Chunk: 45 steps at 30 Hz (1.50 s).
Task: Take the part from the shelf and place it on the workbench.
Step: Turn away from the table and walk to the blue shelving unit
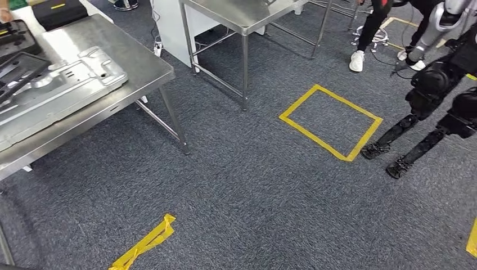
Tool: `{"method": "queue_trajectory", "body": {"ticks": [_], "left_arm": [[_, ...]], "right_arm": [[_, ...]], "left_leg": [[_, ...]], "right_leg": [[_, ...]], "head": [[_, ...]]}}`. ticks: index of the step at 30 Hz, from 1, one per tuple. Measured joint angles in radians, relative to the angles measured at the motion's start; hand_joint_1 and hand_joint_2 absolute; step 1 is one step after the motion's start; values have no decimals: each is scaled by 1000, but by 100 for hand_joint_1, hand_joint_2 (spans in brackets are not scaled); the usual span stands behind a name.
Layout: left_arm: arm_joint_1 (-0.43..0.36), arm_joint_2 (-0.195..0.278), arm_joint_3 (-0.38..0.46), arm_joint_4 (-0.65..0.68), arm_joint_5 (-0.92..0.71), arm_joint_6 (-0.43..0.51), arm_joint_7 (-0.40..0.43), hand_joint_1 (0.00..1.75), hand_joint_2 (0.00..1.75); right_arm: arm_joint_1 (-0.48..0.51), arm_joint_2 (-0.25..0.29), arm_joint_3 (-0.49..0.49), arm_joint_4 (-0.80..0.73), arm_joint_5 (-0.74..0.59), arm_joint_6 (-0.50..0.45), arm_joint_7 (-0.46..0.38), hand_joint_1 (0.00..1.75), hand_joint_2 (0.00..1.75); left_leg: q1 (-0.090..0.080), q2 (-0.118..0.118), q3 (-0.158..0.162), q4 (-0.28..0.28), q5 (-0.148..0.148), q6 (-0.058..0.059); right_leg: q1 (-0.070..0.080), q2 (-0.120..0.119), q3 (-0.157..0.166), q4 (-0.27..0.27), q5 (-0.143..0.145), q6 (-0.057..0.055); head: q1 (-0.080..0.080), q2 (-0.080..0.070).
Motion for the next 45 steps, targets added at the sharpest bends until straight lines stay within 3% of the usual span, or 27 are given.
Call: {"method": "queue_trajectory", "body": {"ticks": [1,3,5,7,8,9,10,13,14,16,18,19,21,22,24,25,27,29,31,33,35,38,39,40,42,44,45], "left_arm": [[-1,0,0,0,0,0,0,0,0],[-2,4,0,0,0,-1,-2,0,0],[-1,13,0,0,0,-2,-1,0,0],[3,23,0,0,0,-2,1,0,0],[5,27,0,0,1,-1,2,0,0],[7,30,0,0,2,-1,2,0,0],[8,33,0,0,3,0,3,0,0],[8,37,1,0,7,1,6,0,0],[8,37,1,0,8,1,7,0,0],[5,38,2,0,9,1,7,0,0],[1,36,2,0,9,0,5,0,0],[1,34,2,0,9,0,5,0,0],[3,28,3,0,9,0,5,0,0],[4,25,4,0,10,0,5,0,0],[6,22,5,0,10,1,5,0,0],[6,21,6,0,10,1,5,0,0],[5,20,6,0,10,0,5,0,0],[3,20,6,0,10,0,5,0,0],[1,20,6,0,10,0,5,0,0],[0,20,6,-1,10,0,5,0,0],[-2,20,6,-1,11,1,3,0,0],[0,27,6,-1,14,1,5,0,0],[2,30,6,-1,15,1,5,0,0],[5,32,6,-1,15,1,4,0,0],[8,34,6,-1,15,1,4,0,0],[7,34,6,-1,15,1,3,0,0],[6,34,6,-1,15,1,4,0,0]], "right_arm": [[0,3,3,3,8,5,4,0,0],[2,9,9,9,16,14,10,0,0],[2,14,15,14,21,21,11,0,0],[0,20,20,17,25,26,13,0,0],[0,23,22,19,27,28,14,0,0],[1,25,25,21,28,30,15,0,0],[2,27,26,23,28,31,16,0,0],[0,34,30,26,29,35,17,0,0],[-1,34,33,27,29,36,18,0,0],[0,33,38,29,29,37,18,0,0],[5,32,42,32,29,39,18,0,0],[5,31,43,33,29,40,18,0,0],[1,30,45,34,29,42,19,0,0],[0,30,46,35,29,42,19,0,0],[2,31,48,36,30,43,22,0,0],[4,31,48,37,30,43,23,0,0],[5,30,48,38,30,43,23,0,0],[2,30,48,39,30,43,23,0,0],[0,29,50,39,31,43,23,0,0],[1,26,51,39,31,43,23,0,0],[2,25,51,40,31,45,23,0,0],[1,25,51,41,32,49,24,0,0],[0,25,52,41,32,50,24,0,0],[0,25,52,41,32,51,24,0,0],[1,25,52,41,33,53,25,0,0],[0,25,52,42,33,55,25,0,0],[-1,25,52,42,33,56,26,0,0]], "left_leg": [[4,8,6,-2,-4,-8],[9,-20,4,23,-30,-20],[10,-73,-46,137,-98,-22],[8,-91,-119,280,-156,-16],[7,-94,-140,315,-158,-12],[5,-96,-143,310,-139,-6],[3,-103,-128,264,-103,0],[-5,-167,-52,61,7,20],[-7,-180,-41,28,19,24],[-7,-167,-36,15,24,30],[-4,-144,-30,5,29,41],[-3,-132,-29,0,33,46],[-5,-108,-29,-3,33,51],[-7,-96,-29,-2,32,52],[-8,-73,-28,-2,28,53],[-8,-63,-26,-2,26,52],[-9,-45,-21,-2,22,49],[-12,-28,-13,-2,15,40],[-12,-15,-7,-2,9,28],[-9,-5,0,-5,5,17],[-7,-27,-8,29,-23,6],[-3,-83,-105,229,-118,-4],[-2,-88,-135,281,-131,-5],[-2,-92,-149,297,-121,-5],[0,-104,-121,211,-50,-3],[4,-149,-66,73,18,1],[5,-166,-49,32,33,5]], "right_leg": [[2,14,1,-1,1,-9],[3,36,4,-7,4,-23],[5,57,4,-11,9,-33],[11,84,1,-12,10,-40],[14,99,1,-12,10,-41],[16,114,2,-12,10,-41],[17,129,4,-11,10,-41],[20,170,3,-7,9,-36],[21,182,1,-5,8,-32],[22,207,-2,-8,8,-21],[23,193,-12,13,-7,-11],[24,169,-31,53,-30,-7],[23,114,-97,189,-98,-1],[22,100,-131,256,-123,1],[20,86,-158,306,-128,3],[20,82,-143,274,-106,2],[20,70,-70,132,-38,-3],[25,44,-10,14,2,-14],[30,35,1,-14,4,-25],[31,52,5,-20,6,-34],[26,66,15,-32,12,-42],[21,93,20,-38,17,-49],[21,104,20,-37,17,-50],[21,118,21,-36,16,-49],[19,146,22,-31,13,-45],[18,171,20,-23,8,-37],[18,182,18,-20,6,-32]], "head": [[-1,0],[-2,0],[-4,0],[-4,0],[-4,0],[-4,0],[-4,0],[-5,0],[-6,0],[-6,0],[-4,0],[-2,0],[0,0],[0,0],[0,0],[0,0],[0,0],[-1,0],[-3,0],[-4,0],[-5,0],[-7,0],[-7,0],[-7,0],[-7,0],[-7,0],[-7,0]]}}
